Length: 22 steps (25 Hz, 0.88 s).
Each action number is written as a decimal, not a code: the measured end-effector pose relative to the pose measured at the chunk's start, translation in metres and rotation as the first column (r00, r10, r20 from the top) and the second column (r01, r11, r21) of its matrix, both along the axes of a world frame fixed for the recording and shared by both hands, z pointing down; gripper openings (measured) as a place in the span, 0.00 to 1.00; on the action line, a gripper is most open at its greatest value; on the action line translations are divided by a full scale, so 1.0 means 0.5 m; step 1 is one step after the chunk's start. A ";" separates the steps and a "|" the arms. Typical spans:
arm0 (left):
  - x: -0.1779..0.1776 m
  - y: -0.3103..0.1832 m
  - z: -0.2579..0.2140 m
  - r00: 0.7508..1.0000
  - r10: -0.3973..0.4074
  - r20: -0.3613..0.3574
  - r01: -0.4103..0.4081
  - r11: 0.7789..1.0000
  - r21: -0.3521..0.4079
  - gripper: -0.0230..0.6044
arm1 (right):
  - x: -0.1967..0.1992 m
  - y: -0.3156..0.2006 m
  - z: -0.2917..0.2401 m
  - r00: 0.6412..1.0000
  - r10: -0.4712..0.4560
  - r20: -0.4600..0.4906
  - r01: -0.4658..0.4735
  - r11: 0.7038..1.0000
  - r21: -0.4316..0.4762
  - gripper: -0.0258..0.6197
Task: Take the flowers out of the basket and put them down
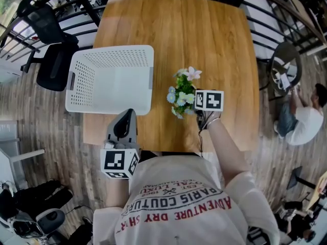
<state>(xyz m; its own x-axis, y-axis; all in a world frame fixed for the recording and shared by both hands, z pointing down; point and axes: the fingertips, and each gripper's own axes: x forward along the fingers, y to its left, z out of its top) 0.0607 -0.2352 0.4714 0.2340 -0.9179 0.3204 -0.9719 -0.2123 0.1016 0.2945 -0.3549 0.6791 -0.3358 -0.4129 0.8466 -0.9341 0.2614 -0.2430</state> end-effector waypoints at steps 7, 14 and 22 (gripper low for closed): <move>-0.020 -0.004 -0.011 1.000 0.005 0.004 -0.005 1.000 0.010 0.08 | 0.024 -0.010 -0.020 0.993 -0.002 -0.115 0.010 0.998 0.069 0.26; -0.065 -0.031 -0.057 1.000 0.027 0.001 -0.027 0.998 0.055 0.08 | -0.007 -0.036 -0.266 0.984 0.027 -0.176 0.053 0.900 0.432 0.12; -0.123 -0.065 -0.149 0.996 0.089 0.027 -0.092 0.985 0.148 0.08 | -0.168 -0.022 -0.510 0.993 -0.053 -0.104 0.110 0.732 0.672 0.10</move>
